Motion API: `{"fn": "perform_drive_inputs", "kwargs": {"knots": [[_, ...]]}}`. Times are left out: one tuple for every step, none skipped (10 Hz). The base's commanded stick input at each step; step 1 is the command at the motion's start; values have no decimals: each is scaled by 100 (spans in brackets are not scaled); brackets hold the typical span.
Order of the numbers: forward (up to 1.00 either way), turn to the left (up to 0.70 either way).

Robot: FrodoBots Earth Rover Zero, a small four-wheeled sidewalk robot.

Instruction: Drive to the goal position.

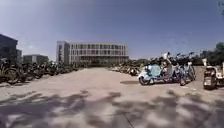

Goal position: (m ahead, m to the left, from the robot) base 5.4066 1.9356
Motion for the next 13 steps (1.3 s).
{"fn": "perform_drive_inputs", "kwargs": {"knots": [[70, 0], [70, 0], [70, 0], [70, 0], [70, 0], [70, 0], [70, 0], [70, 0], [70, 0], [70, 0], [70, 0], [70, 0], [70, 0]]}}
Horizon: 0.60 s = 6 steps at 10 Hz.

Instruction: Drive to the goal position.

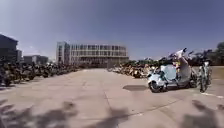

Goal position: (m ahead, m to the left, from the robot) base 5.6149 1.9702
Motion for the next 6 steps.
{"fn": "perform_drive_inputs", "kwargs": {"knots": [[70, 0], [70, 0], [70, 0], [70, 0], [70, 0], [70, 0]]}}
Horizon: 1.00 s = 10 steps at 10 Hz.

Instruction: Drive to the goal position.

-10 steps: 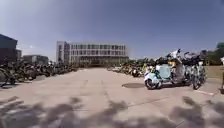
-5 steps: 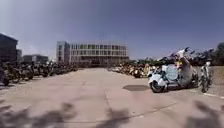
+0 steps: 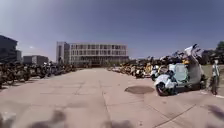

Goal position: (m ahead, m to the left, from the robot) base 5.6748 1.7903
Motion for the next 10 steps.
{"fn": "perform_drive_inputs", "kwargs": {"knots": [[70, 0], [70, 0], [70, 0], [70, 0], [70, 0], [70, 0], [70, 0], [70, 0], [70, 0], [70, 0]]}}
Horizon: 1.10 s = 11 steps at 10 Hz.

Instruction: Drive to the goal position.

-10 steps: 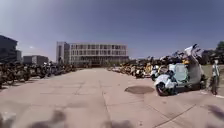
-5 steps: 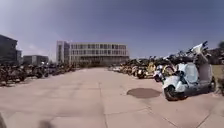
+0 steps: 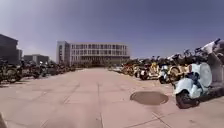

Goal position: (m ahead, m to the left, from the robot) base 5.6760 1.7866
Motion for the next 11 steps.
{"fn": "perform_drive_inputs", "kwargs": {"knots": [[70, 0], [70, 0], [70, 0], [70, 0], [70, 0], [70, 0], [70, 0], [70, 0], [70, 0], [70, 0], [70, 0]]}}
